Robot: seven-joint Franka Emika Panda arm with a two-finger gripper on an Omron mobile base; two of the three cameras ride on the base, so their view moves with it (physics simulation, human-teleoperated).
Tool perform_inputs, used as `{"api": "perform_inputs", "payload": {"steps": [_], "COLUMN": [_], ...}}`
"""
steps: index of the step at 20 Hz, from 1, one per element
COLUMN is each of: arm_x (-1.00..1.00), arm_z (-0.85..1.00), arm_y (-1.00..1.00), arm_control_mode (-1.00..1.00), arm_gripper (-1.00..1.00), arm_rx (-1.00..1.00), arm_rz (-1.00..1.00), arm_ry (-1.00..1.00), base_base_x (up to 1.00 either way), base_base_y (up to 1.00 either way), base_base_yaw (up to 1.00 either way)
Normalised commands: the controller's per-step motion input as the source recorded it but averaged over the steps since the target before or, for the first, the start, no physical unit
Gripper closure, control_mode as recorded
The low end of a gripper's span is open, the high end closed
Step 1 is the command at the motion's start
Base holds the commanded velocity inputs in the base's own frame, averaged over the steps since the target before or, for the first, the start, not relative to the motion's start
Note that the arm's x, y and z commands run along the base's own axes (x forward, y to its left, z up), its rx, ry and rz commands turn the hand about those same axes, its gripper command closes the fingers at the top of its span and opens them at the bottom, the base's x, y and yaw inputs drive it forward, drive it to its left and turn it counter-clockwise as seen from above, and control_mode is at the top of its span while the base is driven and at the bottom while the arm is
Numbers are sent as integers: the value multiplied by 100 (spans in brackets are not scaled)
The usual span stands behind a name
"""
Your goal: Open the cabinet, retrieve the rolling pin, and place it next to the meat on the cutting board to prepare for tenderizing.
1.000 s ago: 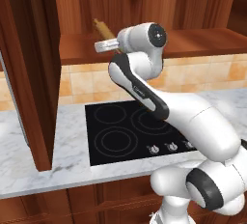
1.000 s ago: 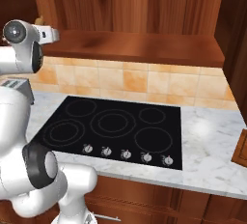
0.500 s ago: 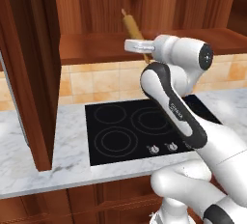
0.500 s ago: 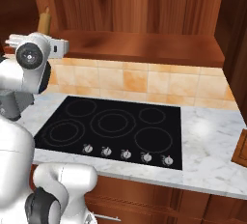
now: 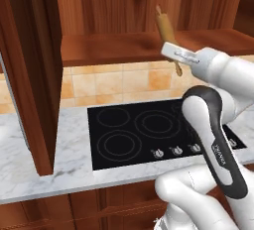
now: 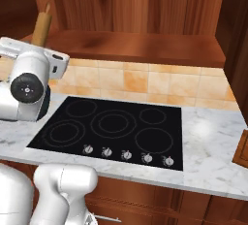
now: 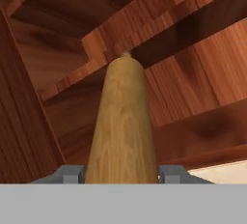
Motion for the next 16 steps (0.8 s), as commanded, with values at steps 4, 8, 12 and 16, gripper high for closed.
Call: {"api": "perform_inputs", "payload": {"steps": [4,8,12,16], "arm_x": [-96,-45,-7,0], "arm_z": [0,0,0,0], "arm_y": [-27,0,0,0], "arm_control_mode": [-100,-100,-100,-100], "arm_gripper": [100,100,100,100], "arm_rx": [19,6,0,0], "arm_rz": [0,-3,-2,0], "arm_ry": [0,1,0,0], "base_base_x": [0,0,0,0], "base_base_y": [0,0,0,0], "base_base_yaw": [0,0,0,0]}}
